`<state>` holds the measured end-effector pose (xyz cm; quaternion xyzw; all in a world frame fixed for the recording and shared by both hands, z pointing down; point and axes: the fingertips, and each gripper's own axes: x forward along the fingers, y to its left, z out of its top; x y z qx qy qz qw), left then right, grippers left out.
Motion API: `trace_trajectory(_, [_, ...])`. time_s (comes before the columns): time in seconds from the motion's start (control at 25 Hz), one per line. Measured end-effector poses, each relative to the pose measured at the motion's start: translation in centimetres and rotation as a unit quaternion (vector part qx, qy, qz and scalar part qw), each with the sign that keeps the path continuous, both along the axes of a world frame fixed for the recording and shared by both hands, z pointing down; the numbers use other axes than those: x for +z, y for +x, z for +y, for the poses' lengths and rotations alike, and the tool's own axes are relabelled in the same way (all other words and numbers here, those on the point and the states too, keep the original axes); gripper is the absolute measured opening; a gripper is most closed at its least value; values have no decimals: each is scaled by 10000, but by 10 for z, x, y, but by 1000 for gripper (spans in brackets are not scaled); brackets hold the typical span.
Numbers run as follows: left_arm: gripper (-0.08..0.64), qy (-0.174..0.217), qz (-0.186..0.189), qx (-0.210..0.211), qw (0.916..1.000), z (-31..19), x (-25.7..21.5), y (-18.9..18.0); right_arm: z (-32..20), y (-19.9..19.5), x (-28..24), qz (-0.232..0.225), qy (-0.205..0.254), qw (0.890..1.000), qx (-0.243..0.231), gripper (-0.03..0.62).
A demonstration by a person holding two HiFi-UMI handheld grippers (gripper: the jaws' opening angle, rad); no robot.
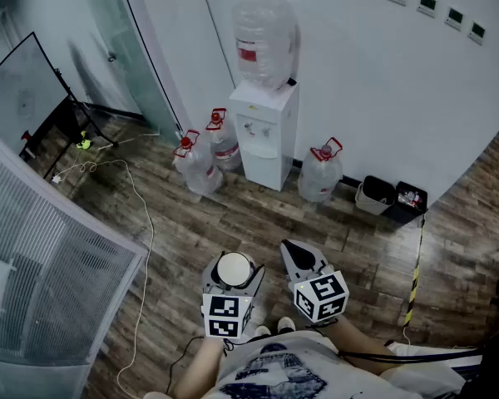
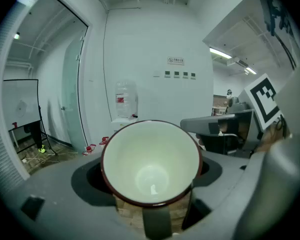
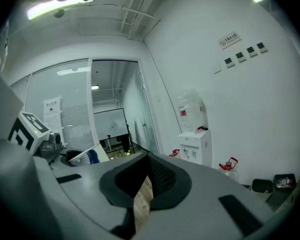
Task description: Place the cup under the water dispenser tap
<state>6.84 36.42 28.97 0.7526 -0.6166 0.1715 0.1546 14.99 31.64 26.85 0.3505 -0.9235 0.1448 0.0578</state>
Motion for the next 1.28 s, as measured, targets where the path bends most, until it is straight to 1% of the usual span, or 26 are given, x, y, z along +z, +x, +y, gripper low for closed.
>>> trace_trajectory(0.4, [453, -17, 30, -93, 10000, 0, 3, 2, 1, 2, 3, -30, -24, 9999, -107, 18])
trace_trajectory(1.0, [453, 80, 27, -249, 9997, -8, 1, 19, -7, 28, 12, -59, -67, 9999, -143, 18])
trace_trajectory(1.28, [453, 134, 24, -302, 9995, -18, -4, 13, -19, 29, 11, -119, -49, 9998, -131, 18])
